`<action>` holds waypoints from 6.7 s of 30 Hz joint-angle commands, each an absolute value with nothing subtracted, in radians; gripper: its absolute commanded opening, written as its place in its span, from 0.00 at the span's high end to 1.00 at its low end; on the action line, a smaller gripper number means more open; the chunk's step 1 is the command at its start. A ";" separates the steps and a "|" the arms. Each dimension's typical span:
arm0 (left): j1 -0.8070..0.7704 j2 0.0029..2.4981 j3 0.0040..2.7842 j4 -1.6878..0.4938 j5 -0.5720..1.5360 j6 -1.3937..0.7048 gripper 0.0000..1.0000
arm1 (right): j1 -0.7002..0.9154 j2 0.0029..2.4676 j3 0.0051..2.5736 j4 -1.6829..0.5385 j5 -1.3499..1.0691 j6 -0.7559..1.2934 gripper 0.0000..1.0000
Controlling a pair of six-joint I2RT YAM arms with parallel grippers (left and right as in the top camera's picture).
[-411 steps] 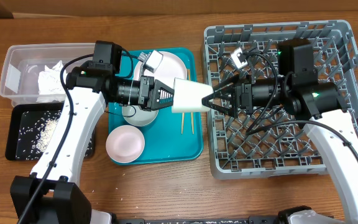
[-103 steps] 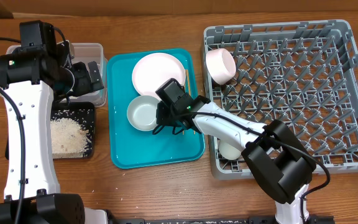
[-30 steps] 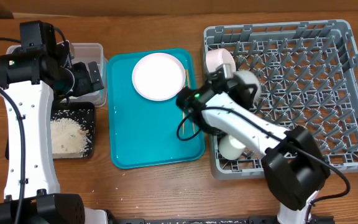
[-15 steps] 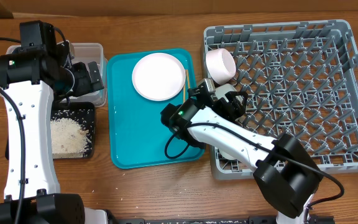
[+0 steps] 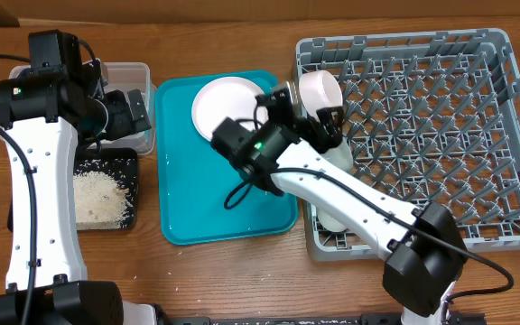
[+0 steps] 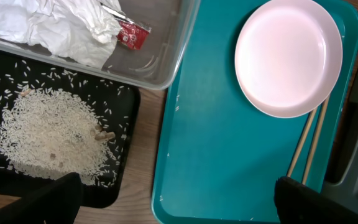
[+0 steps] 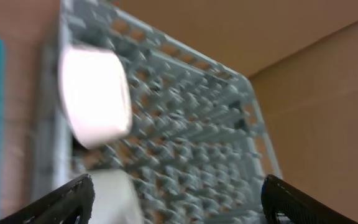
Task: Sort waste into correct bins and load items into the dishwasher
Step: 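Reach the right gripper to the pink plate and grasp its edge, then carry the pink plate with the right gripper and stand it upright in the rack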
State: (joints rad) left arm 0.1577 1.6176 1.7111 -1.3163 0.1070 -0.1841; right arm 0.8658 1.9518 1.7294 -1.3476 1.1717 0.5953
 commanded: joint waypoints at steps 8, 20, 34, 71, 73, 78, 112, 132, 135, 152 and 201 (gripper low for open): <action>0.157 1.608 1.731 -1.316 0.101 -0.183 0.00 | 0.868 1.941 1.777 -1.059 0.522 0.602 0.10; 0.157 1.608 1.731 -1.315 0.101 -0.183 0.00 | 0.776 1.980 1.703 -0.770 0.316 0.715 0.35; 0.157 1.608 1.731 -1.316 0.100 -0.183 0.00 | 0.714 2.173 1.703 -0.723 0.229 0.873 0.50; 0.157 1.608 1.731 -1.315 0.100 -0.183 0.00 | 0.718 2.262 1.724 -0.958 0.065 0.642 0.96; 0.157 1.608 1.731 -1.316 0.101 -0.183 0.00 | 0.719 2.240 1.748 -0.978 0.065 0.602 0.96; 0.157 1.608 1.731 -1.316 0.101 -0.183 0.00 | 0.719 2.138 1.836 -1.059 0.066 0.516 0.96; 0.157 1.608 1.731 -1.315 0.100 -0.183 0.00 | 0.572 1.797 1.883 -1.452 0.443 0.496 0.96; 0.157 1.608 1.731 -1.315 0.101 -0.183 0.00 | 0.497 1.753 1.879 -1.371 1.235 0.493 0.96; 0.157 1.608 1.731 -1.316 0.100 -0.183 0.00 | 0.459 1.768 1.877 -1.338 1.202 0.483 0.96; 0.157 1.608 1.731 -1.315 0.100 -0.183 0.00 | 0.345 1.876 1.870 -1.039 0.989 0.253 0.96; 0.157 1.608 1.731 -1.315 0.100 -0.183 0.00 | 0.326 1.968 1.881 -1.093 0.861 0.261 0.48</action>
